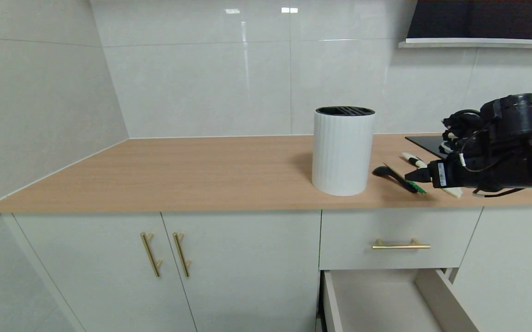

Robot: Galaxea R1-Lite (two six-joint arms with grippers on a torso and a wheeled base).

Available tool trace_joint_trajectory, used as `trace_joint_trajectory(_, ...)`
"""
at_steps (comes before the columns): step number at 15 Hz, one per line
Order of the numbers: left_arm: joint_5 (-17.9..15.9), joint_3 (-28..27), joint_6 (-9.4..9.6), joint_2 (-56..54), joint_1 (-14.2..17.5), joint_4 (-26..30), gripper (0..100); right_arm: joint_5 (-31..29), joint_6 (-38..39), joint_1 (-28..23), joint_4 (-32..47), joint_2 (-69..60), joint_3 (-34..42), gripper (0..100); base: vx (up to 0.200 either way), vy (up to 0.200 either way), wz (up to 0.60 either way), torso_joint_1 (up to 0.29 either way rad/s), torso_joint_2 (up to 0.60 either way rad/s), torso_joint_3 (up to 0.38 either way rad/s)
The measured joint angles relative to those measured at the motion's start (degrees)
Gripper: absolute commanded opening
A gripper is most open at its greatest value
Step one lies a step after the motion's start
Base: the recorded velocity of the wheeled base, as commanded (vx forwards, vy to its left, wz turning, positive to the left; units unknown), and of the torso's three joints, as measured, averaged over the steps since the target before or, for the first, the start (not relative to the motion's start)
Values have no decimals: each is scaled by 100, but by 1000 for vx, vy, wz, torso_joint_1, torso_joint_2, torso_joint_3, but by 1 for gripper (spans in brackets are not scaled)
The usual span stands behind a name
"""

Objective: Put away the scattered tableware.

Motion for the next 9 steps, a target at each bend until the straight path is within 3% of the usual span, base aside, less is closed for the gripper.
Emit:
trace_joint_trajectory(3,0,0,0,0,0,2,100,129,-26,-250,-23,423,-163,100,0,0,0,0,0,0)
trace_joint_trajectory(9,0,0,0,0,0,2,100,124,-2,-234,-313,906,-201,100,0,0,0,0,0,0)
